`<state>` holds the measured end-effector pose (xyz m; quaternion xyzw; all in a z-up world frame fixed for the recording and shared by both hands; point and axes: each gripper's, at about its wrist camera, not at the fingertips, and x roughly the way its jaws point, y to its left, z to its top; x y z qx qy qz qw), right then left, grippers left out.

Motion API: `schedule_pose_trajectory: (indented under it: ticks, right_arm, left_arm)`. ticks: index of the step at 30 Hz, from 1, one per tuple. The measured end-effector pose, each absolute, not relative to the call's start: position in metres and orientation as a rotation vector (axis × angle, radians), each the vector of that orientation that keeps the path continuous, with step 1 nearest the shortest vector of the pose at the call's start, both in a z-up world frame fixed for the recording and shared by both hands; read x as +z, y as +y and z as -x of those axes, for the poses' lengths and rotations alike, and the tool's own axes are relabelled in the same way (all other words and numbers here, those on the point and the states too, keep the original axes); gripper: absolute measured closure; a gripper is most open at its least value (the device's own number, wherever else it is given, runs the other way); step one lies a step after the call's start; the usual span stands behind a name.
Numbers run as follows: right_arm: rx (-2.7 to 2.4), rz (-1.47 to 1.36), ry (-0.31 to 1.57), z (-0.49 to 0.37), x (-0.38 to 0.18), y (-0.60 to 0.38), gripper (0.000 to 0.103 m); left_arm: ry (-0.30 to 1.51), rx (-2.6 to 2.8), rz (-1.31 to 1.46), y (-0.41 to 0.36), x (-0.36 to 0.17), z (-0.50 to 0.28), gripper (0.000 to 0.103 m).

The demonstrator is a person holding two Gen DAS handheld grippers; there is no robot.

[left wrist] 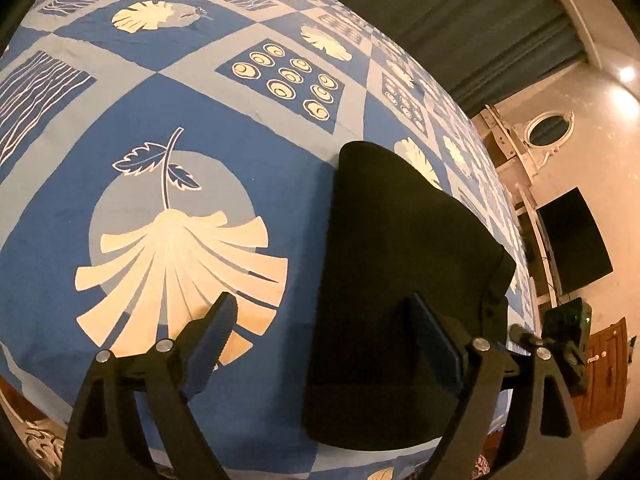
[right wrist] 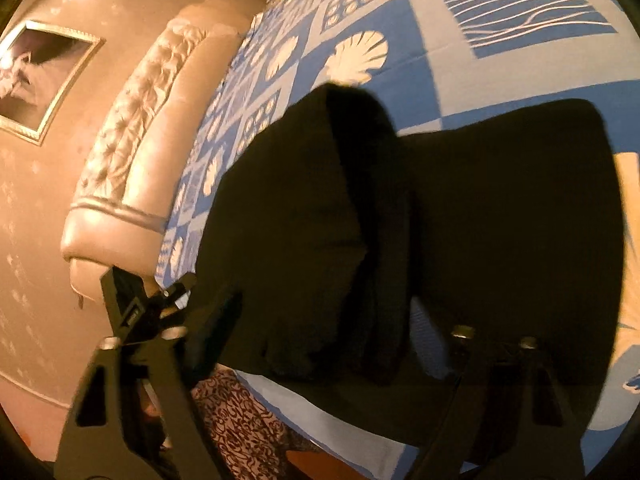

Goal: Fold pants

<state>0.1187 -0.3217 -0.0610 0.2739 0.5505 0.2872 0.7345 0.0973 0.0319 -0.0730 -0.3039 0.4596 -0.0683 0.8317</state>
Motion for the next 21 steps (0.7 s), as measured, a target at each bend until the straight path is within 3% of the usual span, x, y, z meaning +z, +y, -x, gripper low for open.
schedule_pose_trajectory:
  ticks: [2, 6, 15, 21]
  right_arm:
    - [0.623, -0.603, 1.249, -0.121, -0.067, -0.315, 0.072]
    - [0.625, -0.593, 1.258, -0.119, -0.069, -0.312, 0.086]
    - [0.659, -0.541, 1.119, -0.105, -0.022, -0.332, 0.091]
    - [0.568, -0.549, 1.107, -0.098, -0.024, -0.379, 0.092]
  left_arm:
    - [0.974, -0.145, 0.643, 0.033, -0.074, -0.097, 0.017]
    - [0.977, -0.149, 0.665, 0.035, -0.077, -0.097, 0.016]
    - [0.987, -0.196, 0.672, 0.028, -0.076, -0.096, 0.016]
    - [1.003, -0.265, 0.636, 0.006, -0.072, -0.096, 0.016]
